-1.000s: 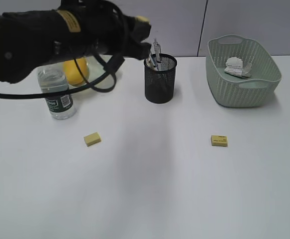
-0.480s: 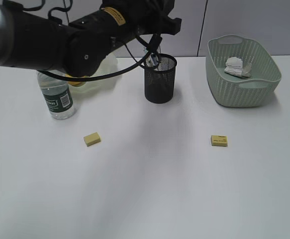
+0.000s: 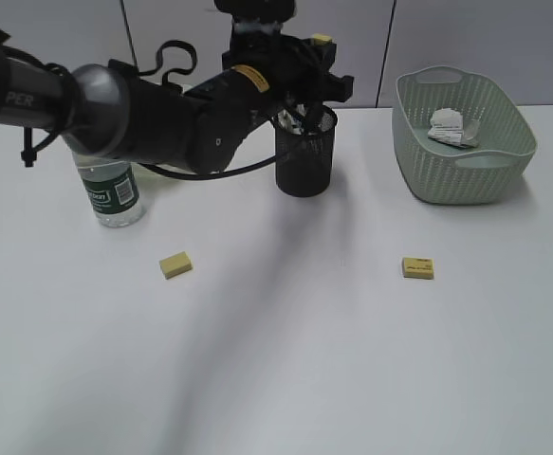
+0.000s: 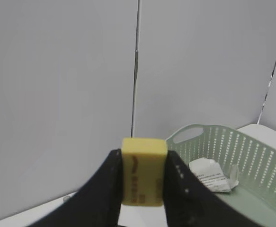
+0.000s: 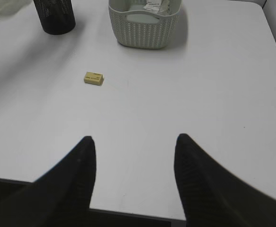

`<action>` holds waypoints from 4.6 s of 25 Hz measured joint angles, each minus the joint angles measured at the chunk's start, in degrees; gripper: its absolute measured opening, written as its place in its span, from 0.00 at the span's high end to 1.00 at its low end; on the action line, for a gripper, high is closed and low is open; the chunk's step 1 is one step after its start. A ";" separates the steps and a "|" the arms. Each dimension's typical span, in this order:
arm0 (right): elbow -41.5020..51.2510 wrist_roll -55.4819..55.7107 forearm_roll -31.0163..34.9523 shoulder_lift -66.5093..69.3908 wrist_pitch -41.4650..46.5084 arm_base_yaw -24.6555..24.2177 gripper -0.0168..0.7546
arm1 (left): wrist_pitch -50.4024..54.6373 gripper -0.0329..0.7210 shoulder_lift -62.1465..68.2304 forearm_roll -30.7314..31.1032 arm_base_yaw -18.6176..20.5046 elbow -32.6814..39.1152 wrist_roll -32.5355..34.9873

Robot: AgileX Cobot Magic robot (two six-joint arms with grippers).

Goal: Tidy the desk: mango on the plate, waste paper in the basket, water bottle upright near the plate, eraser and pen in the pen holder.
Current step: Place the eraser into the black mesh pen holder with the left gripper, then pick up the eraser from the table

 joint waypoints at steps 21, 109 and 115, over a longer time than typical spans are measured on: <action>0.00 0.00 -0.02 0.00 0.00 0.00 0.42 | 2.19 0.69 7.78 -2.12 1.66 -5.20 -2.92; 0.00 0.00 -0.02 0.00 0.00 0.00 0.43 | 102.00 0.45 -40.98 6.56 32.93 1.14 -3.87; 0.00 0.00 -0.02 0.00 0.00 0.00 0.43 | 99.90 0.45 -59.20 6.33 32.93 18.18 -4.62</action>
